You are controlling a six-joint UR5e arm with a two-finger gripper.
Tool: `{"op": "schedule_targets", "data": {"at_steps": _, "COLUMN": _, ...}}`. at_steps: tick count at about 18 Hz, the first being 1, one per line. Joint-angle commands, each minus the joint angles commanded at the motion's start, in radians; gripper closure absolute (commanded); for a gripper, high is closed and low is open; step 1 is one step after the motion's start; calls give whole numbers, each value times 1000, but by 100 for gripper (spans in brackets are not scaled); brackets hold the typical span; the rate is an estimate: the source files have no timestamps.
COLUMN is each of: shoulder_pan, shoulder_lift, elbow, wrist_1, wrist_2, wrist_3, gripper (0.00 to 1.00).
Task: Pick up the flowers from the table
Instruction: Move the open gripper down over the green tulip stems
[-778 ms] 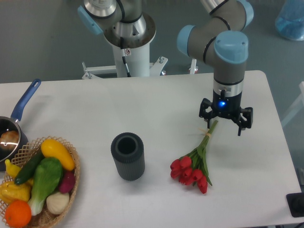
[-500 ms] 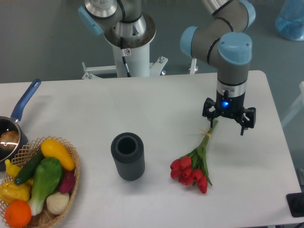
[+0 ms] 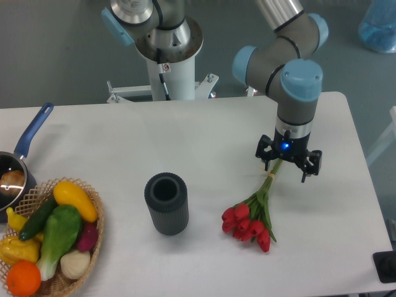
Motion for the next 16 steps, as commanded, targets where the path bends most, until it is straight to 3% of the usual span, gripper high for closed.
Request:
{"op": "schedule_targets", "data": {"at_steps": 5, "shoulder_pan": -5, "shoulder_lift": -6, "elbow": -54, "wrist_1": 2, "wrist_2": -5, "wrist_3": 29, "gripper": 0}}
{"op": "schedule_targets", "data": {"at_steps": 16, "shoulder_pan": -20, "shoulder_lift": -51, "elbow": -51, "wrist_1": 0, "wrist_2": 2, "wrist_3": 43, "gripper": 1}}
